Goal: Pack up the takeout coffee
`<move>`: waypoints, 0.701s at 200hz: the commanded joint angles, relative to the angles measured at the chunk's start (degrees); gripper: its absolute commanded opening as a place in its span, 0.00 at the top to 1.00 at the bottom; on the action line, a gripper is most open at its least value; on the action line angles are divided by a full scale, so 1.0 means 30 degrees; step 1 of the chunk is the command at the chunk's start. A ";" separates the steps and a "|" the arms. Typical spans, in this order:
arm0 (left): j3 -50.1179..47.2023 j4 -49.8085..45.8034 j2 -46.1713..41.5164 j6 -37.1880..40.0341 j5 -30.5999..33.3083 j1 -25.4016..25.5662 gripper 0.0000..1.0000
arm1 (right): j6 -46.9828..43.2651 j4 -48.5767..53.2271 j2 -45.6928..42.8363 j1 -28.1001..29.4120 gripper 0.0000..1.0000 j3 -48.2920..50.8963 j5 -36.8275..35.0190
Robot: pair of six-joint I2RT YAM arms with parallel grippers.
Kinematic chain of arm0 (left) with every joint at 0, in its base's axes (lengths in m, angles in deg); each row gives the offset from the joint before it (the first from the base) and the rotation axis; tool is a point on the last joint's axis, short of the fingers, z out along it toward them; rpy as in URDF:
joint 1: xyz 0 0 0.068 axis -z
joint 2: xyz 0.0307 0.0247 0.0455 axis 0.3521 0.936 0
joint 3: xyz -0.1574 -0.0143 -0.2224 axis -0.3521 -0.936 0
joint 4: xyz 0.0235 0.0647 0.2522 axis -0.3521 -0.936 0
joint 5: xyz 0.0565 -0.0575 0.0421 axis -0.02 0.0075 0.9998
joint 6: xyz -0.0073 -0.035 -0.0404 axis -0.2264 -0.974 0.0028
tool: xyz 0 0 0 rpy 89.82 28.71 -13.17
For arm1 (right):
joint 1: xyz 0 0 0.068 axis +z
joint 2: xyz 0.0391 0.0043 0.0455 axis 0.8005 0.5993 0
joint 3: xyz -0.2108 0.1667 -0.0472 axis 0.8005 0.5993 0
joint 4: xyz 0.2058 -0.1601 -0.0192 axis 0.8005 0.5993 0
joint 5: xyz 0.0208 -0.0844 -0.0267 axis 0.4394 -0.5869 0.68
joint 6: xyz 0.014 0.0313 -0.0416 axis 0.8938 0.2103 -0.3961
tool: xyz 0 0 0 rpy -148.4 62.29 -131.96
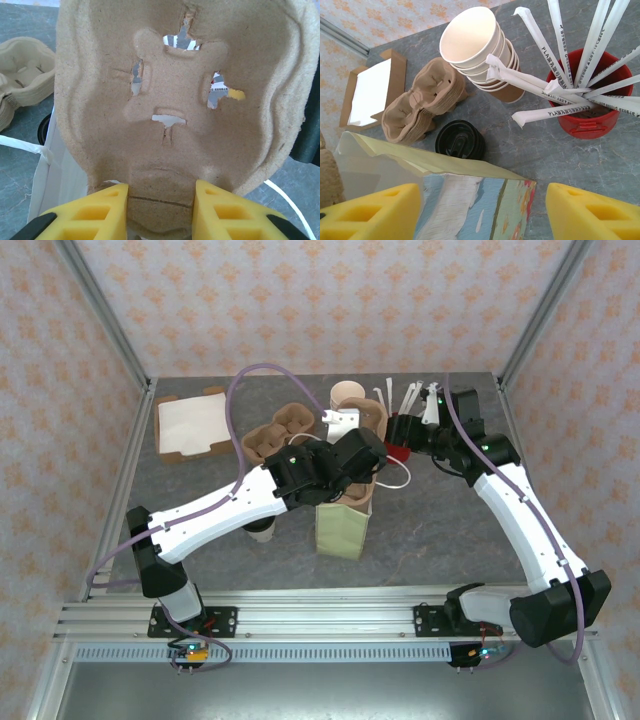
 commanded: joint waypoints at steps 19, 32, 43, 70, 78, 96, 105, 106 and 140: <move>0.0908 0.0535 -0.0312 -0.0769 -0.0186 -0.0269 0.68 | -0.0199 -0.0198 -0.0223 -0.0084 0.32 -0.0099 -0.0589; 0.1170 0.0411 -0.0370 -0.0744 -0.0151 -0.0293 0.68 | -0.0176 -0.0231 -0.0237 -0.0098 0.32 -0.0099 -0.0567; 0.1194 0.0467 -0.0417 -0.0679 -0.0001 -0.0302 0.68 | -0.0192 -0.0260 -0.0207 -0.0084 0.32 -0.0070 -0.0542; 0.0772 0.0293 -0.0304 -0.0715 0.0549 -0.0286 0.68 | -0.0169 -0.0253 -0.0181 -0.0092 0.32 -0.0037 -0.0706; 0.0508 0.0290 -0.0281 -0.0820 0.0615 -0.0277 0.68 | -0.0196 -0.0207 -0.0179 -0.0086 0.32 -0.0066 -0.0815; -0.0095 0.0263 -0.0361 -0.1015 0.0916 -0.0197 0.69 | -0.0237 -0.0100 -0.0206 -0.0084 0.32 -0.0082 -0.1176; -0.0320 0.0235 -0.0436 -0.1056 0.1071 -0.0114 0.69 | -0.0250 -0.0098 -0.0201 -0.0083 0.32 -0.0105 -0.1297; -0.0334 0.0219 -0.0453 -0.1060 0.1092 -0.0123 0.69 | -0.0222 -0.0084 -0.0204 -0.0083 0.32 -0.0102 -0.1314; -0.0656 -0.0450 -0.0813 -0.1087 0.1641 0.0077 0.69 | -0.0162 -0.0221 -0.0248 -0.0099 0.32 -0.0159 -0.1424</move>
